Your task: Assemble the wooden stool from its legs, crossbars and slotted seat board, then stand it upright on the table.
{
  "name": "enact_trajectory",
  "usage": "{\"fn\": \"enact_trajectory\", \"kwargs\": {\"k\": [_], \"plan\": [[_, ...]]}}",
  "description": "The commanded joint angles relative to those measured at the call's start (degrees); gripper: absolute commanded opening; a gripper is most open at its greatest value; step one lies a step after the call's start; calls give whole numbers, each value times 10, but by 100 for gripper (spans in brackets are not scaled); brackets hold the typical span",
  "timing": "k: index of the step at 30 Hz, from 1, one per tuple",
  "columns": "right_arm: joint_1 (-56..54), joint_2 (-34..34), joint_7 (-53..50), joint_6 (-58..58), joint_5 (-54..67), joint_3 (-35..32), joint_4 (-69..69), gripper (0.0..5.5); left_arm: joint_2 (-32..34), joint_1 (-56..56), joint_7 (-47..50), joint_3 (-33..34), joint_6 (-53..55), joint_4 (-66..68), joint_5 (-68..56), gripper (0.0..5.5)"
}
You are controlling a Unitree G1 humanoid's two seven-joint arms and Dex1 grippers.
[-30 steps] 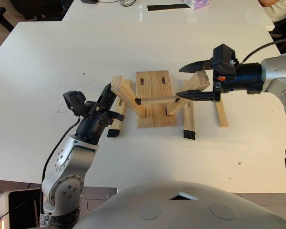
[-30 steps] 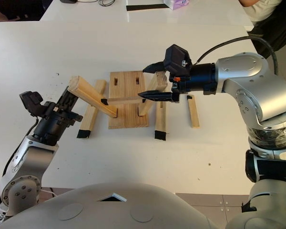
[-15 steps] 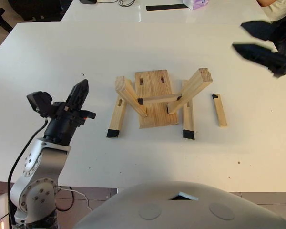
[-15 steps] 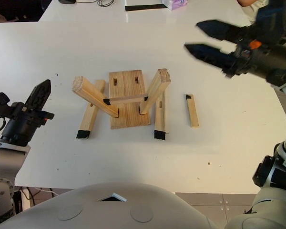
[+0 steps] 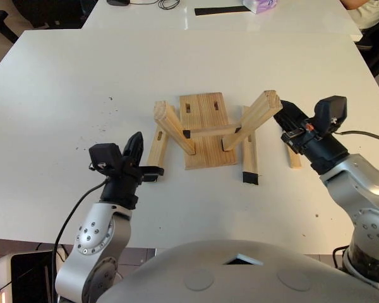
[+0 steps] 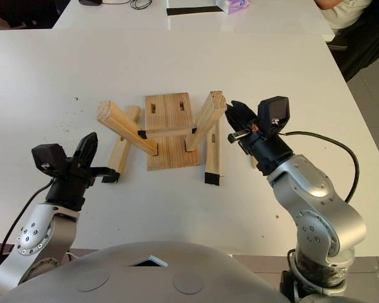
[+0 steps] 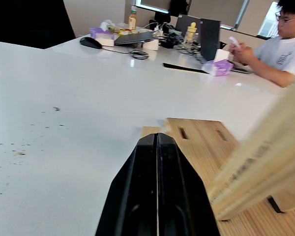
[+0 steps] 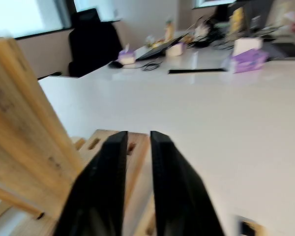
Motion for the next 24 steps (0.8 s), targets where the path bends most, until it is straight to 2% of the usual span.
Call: {"fn": "enact_trajectory", "kwargs": {"k": [1, 8, 9, 13, 16, 18, 22, 24], "plan": [[26, 15, -38, 4, -10, 30, -44, 6, -29, 5, 42, -39, 9, -27, 61, 0], [37, 17, -62, -38, -101, 107, -27, 2, -58, -70, 35, -17, 10, 14, 87, 0], [38, 13, -63, -48, -117, 106, -20, 2, -54, -70, 30, -10, 11, 13, 90, 0], [41, -13, -77, -79, -193, 43, 15, 2, -46, -56, 24, 92, 17, 6, 80, 0], [46, -10, -81, -84, -224, 39, 17, 2, -53, -41, 24, 113, 26, 1, 88, 0], [43, 2, -66, -78, -213, 68, 1, 2, -49, -42, 2, 94, 40, -6, 68, 0], [21, 1, 11, -65, -95, 144, -46, 2, 12, -114, -108, -86, 80, -35, -18, 0], [-6, -11, 35, -58, -53, 173, -50, 2, 26, -145, -132, -122, 95, -36, -39, 0]]}}
